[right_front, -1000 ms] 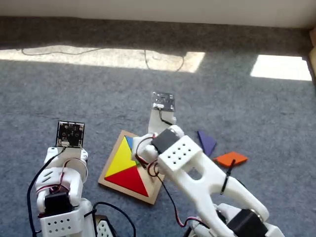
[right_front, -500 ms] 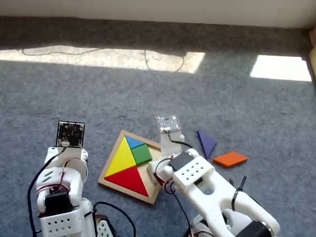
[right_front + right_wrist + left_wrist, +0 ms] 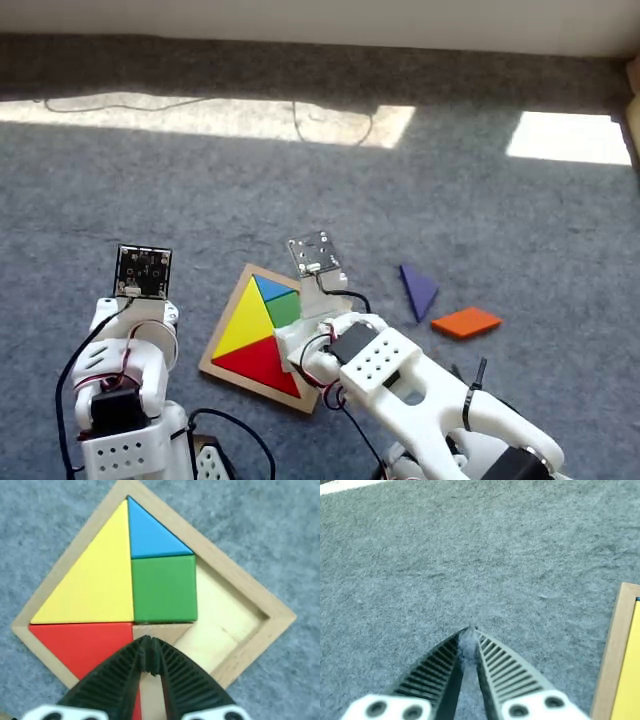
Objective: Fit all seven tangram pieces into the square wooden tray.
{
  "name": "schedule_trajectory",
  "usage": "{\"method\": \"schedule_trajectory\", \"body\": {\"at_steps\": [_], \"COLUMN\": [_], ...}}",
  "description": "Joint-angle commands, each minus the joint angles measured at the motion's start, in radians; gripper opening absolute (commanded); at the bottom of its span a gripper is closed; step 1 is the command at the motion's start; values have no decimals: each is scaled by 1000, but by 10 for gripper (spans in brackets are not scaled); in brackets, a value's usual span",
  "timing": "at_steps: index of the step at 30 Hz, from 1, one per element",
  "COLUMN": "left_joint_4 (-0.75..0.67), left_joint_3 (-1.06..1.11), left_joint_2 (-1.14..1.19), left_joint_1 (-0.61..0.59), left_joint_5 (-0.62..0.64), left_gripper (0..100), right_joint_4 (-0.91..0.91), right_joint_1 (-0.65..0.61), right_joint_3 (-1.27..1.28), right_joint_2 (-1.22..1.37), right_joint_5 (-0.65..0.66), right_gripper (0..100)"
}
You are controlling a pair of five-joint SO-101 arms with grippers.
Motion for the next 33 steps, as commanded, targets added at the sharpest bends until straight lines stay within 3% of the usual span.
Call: {"method": "schedule_trajectory", "body": {"at_steps": [1,12,21,33], "left_joint_4": [0,-2,-2,-2], "left_joint_3": [-47,-47,-45,-45], "left_joint_2": [-41,-41,-41,-41], "left_joint_1": [-10,-12,-8,-8], "left_joint_5": [-3,-3,-3,-3], "left_gripper": [11,11,11,11], "right_joint_4": [-21,223,131,56], "right_joint_1": [-7,76,79,62], "right_joint_3": [-7,-12,-2,-58], "right_joint_2": [-35,-137,-124,173], "right_joint_5": [8,14,6,-43], "right_gripper": [4,4,4,4]}}
